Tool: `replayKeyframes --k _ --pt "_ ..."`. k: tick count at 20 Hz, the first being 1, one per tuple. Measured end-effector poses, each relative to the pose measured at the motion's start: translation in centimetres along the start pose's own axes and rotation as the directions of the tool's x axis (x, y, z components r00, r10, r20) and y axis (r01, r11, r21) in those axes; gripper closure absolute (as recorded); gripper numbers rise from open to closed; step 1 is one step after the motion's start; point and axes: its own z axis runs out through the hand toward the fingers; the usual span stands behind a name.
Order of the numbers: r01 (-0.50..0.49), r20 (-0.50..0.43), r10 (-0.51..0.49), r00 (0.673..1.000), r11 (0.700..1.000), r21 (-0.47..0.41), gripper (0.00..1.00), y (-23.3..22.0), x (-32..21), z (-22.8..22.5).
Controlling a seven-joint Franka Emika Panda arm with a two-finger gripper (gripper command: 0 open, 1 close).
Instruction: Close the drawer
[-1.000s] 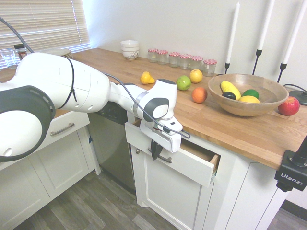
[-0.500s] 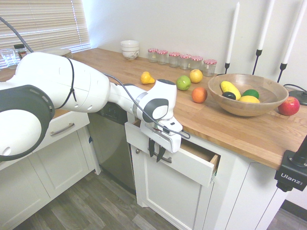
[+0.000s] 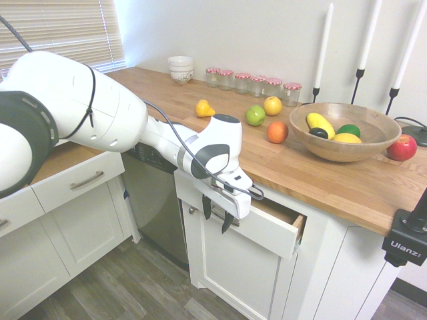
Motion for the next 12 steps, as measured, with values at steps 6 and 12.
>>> replayKeyframes --k 6,12 --pt "0.013 -0.011 -0.012 1.0 1.0 0.021 0.0 2.7 -3.1 -2.5" --pt "0.049 -0.011 -0.048 0.999 0.998 0.029 0.0 7.2 -6.6 -4.3"
